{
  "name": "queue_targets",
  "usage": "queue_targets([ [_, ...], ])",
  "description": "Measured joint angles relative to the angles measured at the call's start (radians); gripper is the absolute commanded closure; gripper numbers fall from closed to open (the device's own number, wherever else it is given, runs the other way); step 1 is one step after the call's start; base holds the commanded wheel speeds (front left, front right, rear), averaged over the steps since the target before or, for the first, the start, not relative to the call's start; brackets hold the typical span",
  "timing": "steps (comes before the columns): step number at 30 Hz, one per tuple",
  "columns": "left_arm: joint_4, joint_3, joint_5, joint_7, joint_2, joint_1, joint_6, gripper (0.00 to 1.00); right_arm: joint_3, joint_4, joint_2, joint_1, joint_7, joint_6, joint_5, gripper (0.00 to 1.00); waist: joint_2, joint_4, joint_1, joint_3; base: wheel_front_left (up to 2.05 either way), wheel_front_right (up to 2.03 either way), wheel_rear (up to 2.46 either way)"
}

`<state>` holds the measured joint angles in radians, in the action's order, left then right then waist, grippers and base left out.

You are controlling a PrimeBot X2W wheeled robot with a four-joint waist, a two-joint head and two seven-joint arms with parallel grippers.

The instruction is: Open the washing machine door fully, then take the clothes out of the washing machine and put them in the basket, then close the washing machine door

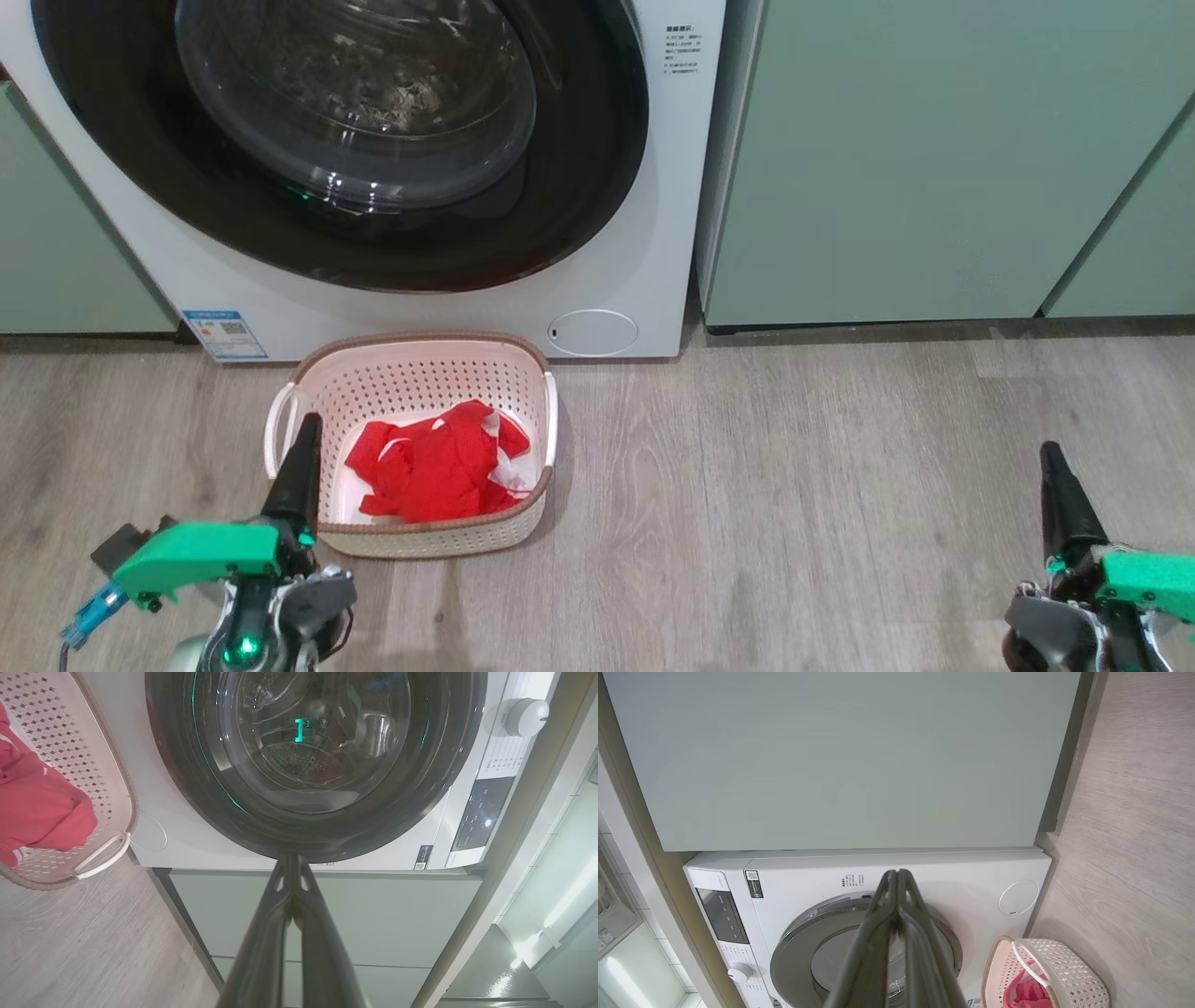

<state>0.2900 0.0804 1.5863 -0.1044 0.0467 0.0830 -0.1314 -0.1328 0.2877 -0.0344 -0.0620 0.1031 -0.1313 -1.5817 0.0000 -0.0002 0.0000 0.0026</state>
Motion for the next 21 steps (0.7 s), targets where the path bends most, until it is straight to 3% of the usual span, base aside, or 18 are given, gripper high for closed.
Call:
queue_targets([
  [21, -0.009, 0.002, 0.017, -0.003, -0.002, 0.000, 0.000, 1.00, -0.001, -0.001, 0.000, 0.000, 0.004, 0.000, -0.021, 1.00, 0.0000, 0.000, 0.0000, 0.001, 0.00, 0.00, 0.00],
])
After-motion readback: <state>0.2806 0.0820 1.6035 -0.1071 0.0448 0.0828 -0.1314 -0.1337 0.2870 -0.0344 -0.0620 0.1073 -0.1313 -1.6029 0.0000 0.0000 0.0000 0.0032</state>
